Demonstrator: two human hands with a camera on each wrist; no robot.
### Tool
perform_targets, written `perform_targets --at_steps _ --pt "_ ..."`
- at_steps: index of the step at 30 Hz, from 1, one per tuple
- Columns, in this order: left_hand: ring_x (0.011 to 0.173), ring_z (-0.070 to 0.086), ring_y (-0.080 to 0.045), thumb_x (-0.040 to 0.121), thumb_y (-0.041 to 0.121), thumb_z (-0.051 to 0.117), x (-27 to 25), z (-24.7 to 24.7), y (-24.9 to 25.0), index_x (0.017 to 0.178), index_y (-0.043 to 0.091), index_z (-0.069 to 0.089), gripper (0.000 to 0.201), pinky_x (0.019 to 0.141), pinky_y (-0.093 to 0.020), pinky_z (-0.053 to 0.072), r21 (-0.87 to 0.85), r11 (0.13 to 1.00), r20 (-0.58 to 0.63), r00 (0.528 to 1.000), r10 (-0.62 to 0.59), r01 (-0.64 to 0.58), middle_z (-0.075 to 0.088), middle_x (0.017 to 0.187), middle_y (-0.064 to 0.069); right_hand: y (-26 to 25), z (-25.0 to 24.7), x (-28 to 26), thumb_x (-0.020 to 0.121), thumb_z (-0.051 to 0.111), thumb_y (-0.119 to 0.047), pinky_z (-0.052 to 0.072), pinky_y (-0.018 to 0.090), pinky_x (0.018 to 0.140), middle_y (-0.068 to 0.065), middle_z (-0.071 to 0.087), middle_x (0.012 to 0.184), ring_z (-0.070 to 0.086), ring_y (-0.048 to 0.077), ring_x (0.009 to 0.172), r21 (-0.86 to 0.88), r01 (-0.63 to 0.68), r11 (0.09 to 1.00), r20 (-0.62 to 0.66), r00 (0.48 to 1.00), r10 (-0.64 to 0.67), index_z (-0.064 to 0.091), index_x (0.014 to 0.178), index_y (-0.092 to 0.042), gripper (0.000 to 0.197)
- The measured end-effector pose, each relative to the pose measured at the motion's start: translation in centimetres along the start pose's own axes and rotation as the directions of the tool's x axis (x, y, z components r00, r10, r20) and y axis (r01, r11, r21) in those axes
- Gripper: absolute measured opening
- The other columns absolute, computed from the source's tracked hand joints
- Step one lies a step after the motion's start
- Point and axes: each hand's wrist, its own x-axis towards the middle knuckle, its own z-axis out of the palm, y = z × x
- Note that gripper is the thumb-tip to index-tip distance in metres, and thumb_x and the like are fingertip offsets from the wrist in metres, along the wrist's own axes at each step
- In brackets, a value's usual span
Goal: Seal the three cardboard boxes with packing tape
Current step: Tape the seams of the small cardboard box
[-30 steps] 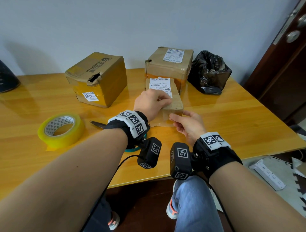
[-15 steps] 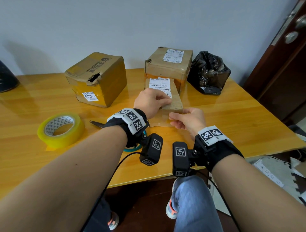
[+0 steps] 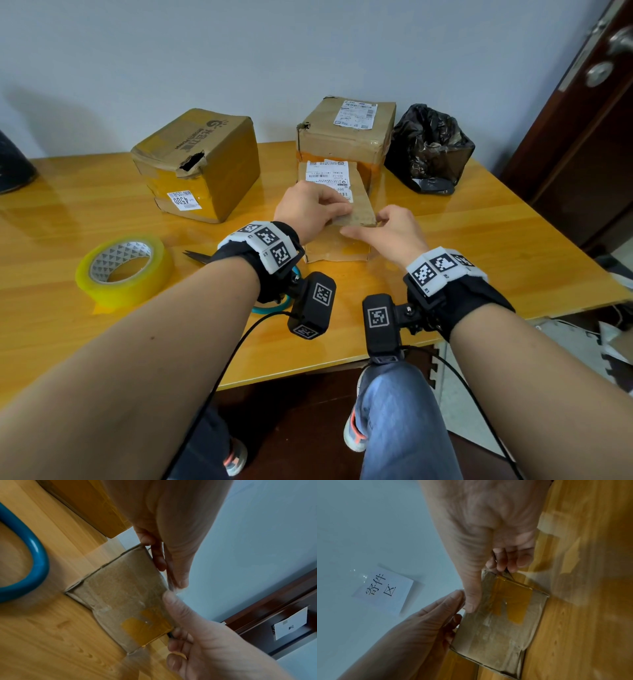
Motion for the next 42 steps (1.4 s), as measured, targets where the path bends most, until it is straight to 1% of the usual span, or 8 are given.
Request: perform_targets --at_steps 10,16,19,26,30,34,38,42 --pt "0.075 0.06 -0.001 0.084 0.034 0.072 0.2 0.2 -0.3 0.09 0.025 0.077 0.012 0.071 -0.023 0.053 0.034 0.999 -0.021 1.0 0.011 -0.01 0.069 0.082 0.013 0.8 0.5 0.2 0.064 0.084 -0.047 0.029 0.021 0.055 0.0 0.051 0.092 0.046 0.017 0.084 -0.124 0.166 0.978 -0.093 0.98 -0.178 0.052 0.094 -0.014 0.054" --pt "0.077 0.061 -0.002 0.084 0.032 0.072 0.2 0.1 -0.2 0.089 0.024 0.076 0.01 0.073 -0.023 0.053 0.006 1.0 -0.001 1.0 -0.007 0.007 0.069 0.082 0.012 0.2 1.2 -0.1 0.059 0.082 -0.056 0.039 0.032 0.066 0.001 0.047 0.097 0.048 0.019 0.087 -0.187 0.138 0.973 -0.102 0.982 -0.159 0.044 0.101 -0.013 0.071" --pt "0.077 0.062 -0.003 0.084 0.032 0.072 0.2 0.0 -0.2 0.088 0.026 0.076 0.008 0.074 -0.026 0.055 0.004 1.0 -0.005 1.0 -0.011 0.011 0.07 0.082 0.013 0.2 1.6 0.0 0.061 0.084 -0.05 0.038 0.032 0.066 0.001 0.045 0.096 0.048 0.02 0.086 -0.221 0.144 0.965 -0.097 0.981 -0.169 0.041 0.102 -0.012 0.071" --pt "0.077 0.061 -0.001 0.083 0.034 0.073 0.2 0.1 -0.1 0.086 0.027 0.076 0.008 0.078 -0.029 0.056 0.013 1.0 -0.009 1.0 -0.01 0.01 0.069 0.08 0.015 1.3 0.2 0.5 0.069 0.082 -0.042 0.034 0.027 0.056 -0.004 0.048 0.079 0.045 0.014 0.07 -0.073 0.21 0.975 -0.007 0.978 -0.211 0.044 0.087 -0.016 0.05" --pt "0.078 0.062 -0.001 0.083 0.034 0.073 0.1 0.1 -0.2 0.085 0.028 0.076 0.008 0.079 -0.031 0.056 0.014 1.0 -0.011 1.0 -0.009 0.009 0.069 0.079 0.016 1.6 -0.2 0.8 0.07 0.084 -0.025 0.051 0.041 0.069 -0.002 0.052 0.076 0.055 0.021 0.074 -0.065 0.235 0.97 0.021 0.972 -0.234 0.048 0.086 -0.015 0.041" --pt "0.077 0.061 -0.001 0.084 0.034 0.072 0.0 0.1 -0.1 0.086 0.028 0.076 0.007 0.079 -0.031 0.056 0.019 1.0 -0.01 1.0 -0.012 0.012 0.069 0.079 0.015 1.4 -0.5 0.9 0.068 0.084 -0.034 0.045 0.034 0.064 -0.002 0.052 0.078 0.05 0.017 0.072 -0.069 0.216 0.974 0.036 0.976 -0.214 0.047 0.083 -0.018 0.044" --pt "0.079 0.062 -0.002 0.084 0.034 0.071 -0.1 0.1 -0.1 0.085 0.03 0.075 0.006 0.08 -0.033 0.056 0.016 1.0 -0.007 1.0 -0.009 0.009 0.069 0.08 0.015 1.1 -1.1 0.9 0.068 0.081 -0.047 0.05 0.033 0.07 -0.002 0.057 0.091 0.057 0.016 0.084 -0.028 0.192 0.981 0.103 0.977 -0.188 0.052 0.1 -0.018 0.052" --pt "0.08 0.062 -0.005 0.084 0.034 0.071 -0.2 0.1 0.0 0.083 0.031 0.074 0.005 0.081 -0.035 0.056 0.009 1.0 -0.001 1.0 -0.002 0.002 0.068 0.079 0.015 0.0 -1.1 1.2 0.07 0.08 -0.046 0.05 0.033 0.083 0.001 0.056 0.105 0.056 0.016 0.097 0.061 0.203 0.977 0.018 0.979 -0.204 0.051 0.119 -0.018 0.063"
